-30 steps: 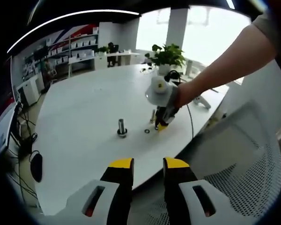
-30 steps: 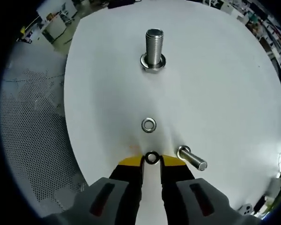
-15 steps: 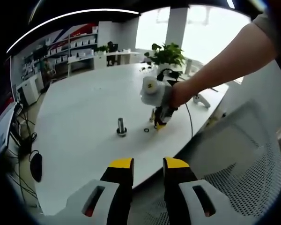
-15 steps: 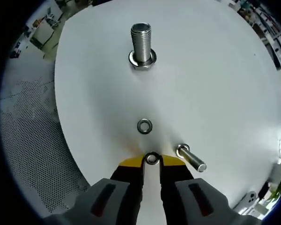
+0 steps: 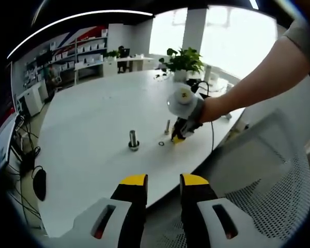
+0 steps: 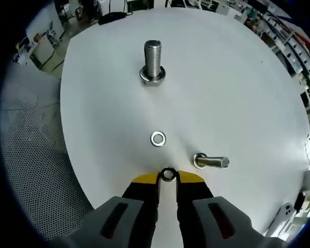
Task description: Place the washer onto the threaded stud by aligning its center hole with the stud, sliding it down to the base, and recovering from edge contact or off-axis alignment until the washer reaches the visible bottom stop.
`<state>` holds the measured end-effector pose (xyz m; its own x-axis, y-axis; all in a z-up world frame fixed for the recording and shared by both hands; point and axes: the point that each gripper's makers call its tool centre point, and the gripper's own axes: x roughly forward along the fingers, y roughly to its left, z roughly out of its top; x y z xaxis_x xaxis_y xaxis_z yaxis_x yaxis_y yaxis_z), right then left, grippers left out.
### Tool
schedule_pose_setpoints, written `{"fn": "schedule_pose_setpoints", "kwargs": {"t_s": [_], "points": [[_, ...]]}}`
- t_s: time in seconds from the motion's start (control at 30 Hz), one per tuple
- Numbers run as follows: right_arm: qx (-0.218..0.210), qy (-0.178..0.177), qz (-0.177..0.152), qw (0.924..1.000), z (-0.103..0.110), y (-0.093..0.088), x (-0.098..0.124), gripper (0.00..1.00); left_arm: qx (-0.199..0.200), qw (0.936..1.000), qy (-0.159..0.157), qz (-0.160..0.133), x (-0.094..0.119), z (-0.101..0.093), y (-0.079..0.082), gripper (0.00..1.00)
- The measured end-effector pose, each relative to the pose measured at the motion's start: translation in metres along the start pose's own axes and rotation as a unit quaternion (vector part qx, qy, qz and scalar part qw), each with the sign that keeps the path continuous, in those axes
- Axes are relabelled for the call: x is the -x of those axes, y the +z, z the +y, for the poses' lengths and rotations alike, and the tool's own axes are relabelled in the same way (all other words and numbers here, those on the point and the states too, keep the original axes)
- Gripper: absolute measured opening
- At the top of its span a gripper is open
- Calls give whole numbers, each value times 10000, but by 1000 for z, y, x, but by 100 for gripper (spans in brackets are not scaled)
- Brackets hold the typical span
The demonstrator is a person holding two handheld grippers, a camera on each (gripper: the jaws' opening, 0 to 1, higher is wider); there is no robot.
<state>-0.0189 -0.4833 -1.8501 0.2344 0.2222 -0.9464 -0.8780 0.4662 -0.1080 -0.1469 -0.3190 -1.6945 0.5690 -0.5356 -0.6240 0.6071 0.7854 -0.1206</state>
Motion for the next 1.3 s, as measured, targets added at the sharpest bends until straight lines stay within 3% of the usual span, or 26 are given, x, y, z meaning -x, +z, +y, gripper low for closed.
{"fn": "schedule_pose_setpoints", "kwargs": {"t_s": [0.23,0.37,0.57,0.73,0.87,1.13,1.3], "points": [[-213,25,83,9997,-8,-4,-1,13,-1,10000,-5,-3,0,0,0,22],[-650,31,-3,9979,-15,-10,4,13,3,10000,6,-8,1,0,0,22],[-811,-72,-72,9967,-28,-14,17,13,-2,10000,16,-41,1,0,1,22],[-794,-206,-271,9963,-37,-8,31,14,-14,10000,19,-73,1,0,2,22],[-707,-370,-604,9950,-43,7,44,14,-33,10000,9,-77,1,0,3,22],[-577,-541,-967,9922,-45,27,58,14,-50,9999,-16,-103,1,-1,4,22],[-224,-617,-912,9937,-43,32,57,14,-59,9999,-23,-114,1,-2,4,22]]}}
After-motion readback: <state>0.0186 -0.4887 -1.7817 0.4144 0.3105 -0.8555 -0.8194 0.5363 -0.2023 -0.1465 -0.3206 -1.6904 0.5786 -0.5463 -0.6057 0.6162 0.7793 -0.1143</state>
